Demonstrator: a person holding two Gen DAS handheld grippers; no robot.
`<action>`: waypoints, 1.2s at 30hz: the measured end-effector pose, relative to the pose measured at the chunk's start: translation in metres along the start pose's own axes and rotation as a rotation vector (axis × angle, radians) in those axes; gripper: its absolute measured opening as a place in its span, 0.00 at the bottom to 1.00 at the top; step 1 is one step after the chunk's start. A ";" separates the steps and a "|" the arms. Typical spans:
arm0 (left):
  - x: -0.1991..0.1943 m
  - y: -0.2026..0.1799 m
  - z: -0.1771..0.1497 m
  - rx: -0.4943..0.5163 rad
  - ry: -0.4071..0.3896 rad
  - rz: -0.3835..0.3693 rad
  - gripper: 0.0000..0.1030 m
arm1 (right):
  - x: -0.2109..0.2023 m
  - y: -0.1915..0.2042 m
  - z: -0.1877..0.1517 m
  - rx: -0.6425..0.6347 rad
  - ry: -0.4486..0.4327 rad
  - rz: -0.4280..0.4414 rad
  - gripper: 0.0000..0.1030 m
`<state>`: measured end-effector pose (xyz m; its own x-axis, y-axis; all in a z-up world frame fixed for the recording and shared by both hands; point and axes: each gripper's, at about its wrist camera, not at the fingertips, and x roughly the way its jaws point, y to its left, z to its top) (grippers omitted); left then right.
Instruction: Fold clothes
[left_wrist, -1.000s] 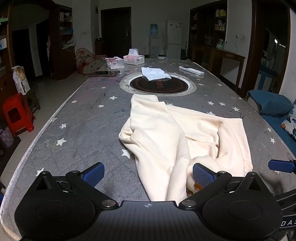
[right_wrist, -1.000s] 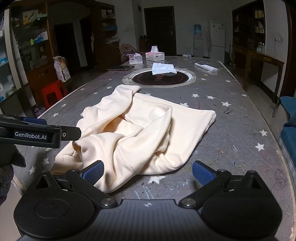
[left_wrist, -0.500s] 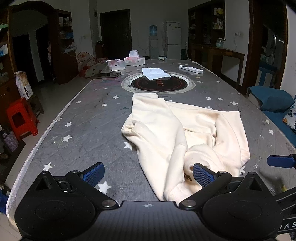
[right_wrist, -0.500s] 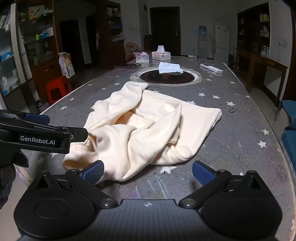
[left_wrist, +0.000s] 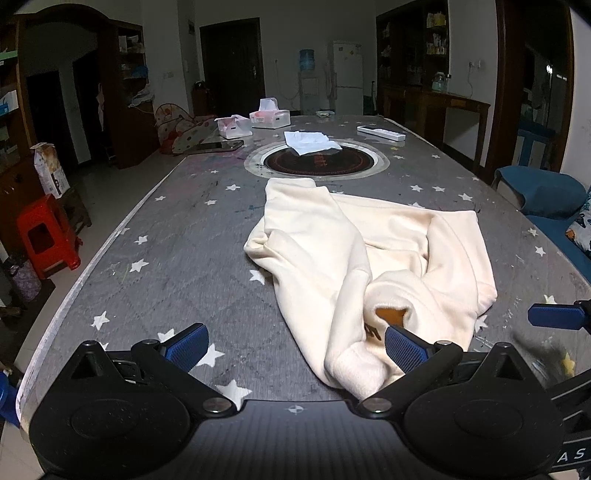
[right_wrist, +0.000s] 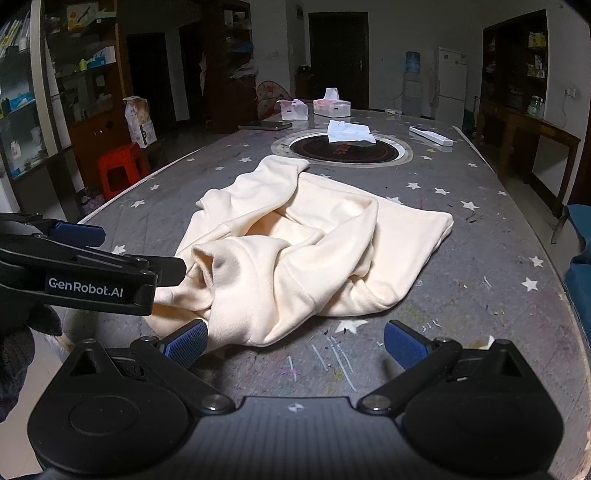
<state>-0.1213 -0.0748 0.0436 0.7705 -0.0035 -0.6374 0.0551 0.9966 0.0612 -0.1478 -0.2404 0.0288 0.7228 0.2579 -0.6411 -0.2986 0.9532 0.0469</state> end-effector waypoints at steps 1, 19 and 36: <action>0.000 0.000 -0.001 0.000 0.001 0.002 1.00 | 0.000 0.001 -0.001 -0.002 0.002 0.000 1.00; 0.002 0.007 0.010 -0.017 -0.013 -0.031 0.96 | 0.007 -0.001 0.005 -0.007 0.006 0.005 0.99; 0.047 -0.014 0.058 0.065 -0.009 -0.119 0.74 | 0.032 -0.046 0.052 0.085 -0.009 0.002 0.76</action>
<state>-0.0489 -0.0934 0.0569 0.7617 -0.1224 -0.6363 0.1874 0.9816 0.0355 -0.0787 -0.2673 0.0458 0.7280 0.2613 -0.6338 -0.2469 0.9624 0.1131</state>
